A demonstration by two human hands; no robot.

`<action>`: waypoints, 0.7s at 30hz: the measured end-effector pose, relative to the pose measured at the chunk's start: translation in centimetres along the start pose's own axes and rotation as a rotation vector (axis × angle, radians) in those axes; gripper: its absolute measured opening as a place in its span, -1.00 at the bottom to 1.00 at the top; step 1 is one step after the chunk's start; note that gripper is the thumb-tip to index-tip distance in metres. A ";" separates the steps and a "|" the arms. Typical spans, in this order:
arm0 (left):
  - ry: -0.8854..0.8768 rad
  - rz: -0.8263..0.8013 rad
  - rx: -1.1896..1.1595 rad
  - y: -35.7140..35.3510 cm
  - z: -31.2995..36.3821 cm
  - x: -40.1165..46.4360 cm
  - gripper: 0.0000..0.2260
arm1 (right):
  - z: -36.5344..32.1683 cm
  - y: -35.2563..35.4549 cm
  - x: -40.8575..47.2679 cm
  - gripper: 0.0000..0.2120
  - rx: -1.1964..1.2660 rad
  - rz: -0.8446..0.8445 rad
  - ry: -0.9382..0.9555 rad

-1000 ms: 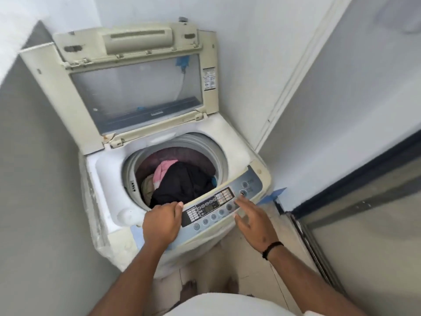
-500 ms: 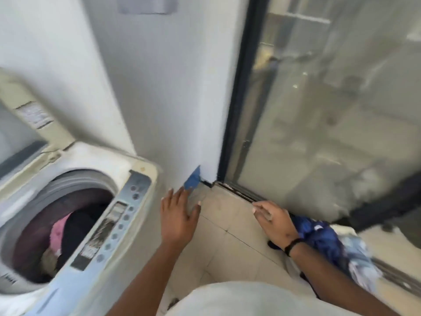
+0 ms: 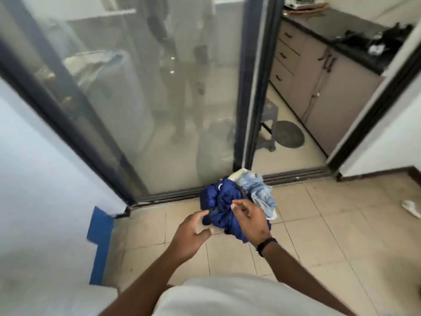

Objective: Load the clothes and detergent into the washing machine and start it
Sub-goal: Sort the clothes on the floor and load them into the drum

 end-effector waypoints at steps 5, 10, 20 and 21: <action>0.001 -0.120 0.036 -3.0 2.3 3.2 -0.52 | 5.0 4.9 -0.9 -0.87 0.104 0.142 -0.154; 0.009 -0.225 0.041 -6.3 3.3 7.4 -0.56 | 8.0 9.0 -1.0 -0.84 0.125 0.253 -0.282; -0.042 -0.435 -0.020 -13.3 7.7 20.0 -0.54 | 9.9 13.5 6.3 -0.82 -0.090 0.263 -0.423; -0.030 -0.446 -0.032 -13.7 7.6 21.4 -0.55 | 10.2 13.5 7.5 -0.81 -0.113 0.240 -0.441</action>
Point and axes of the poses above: each hand's wrist, its own x-axis towards the middle knuckle, its own y-axis out of the back of the hand, z = x × y, the point moved 10 cm from there along x, towards the middle knuckle, and after that the axes turned 3 degrees about -y, right-handed, at the moved point
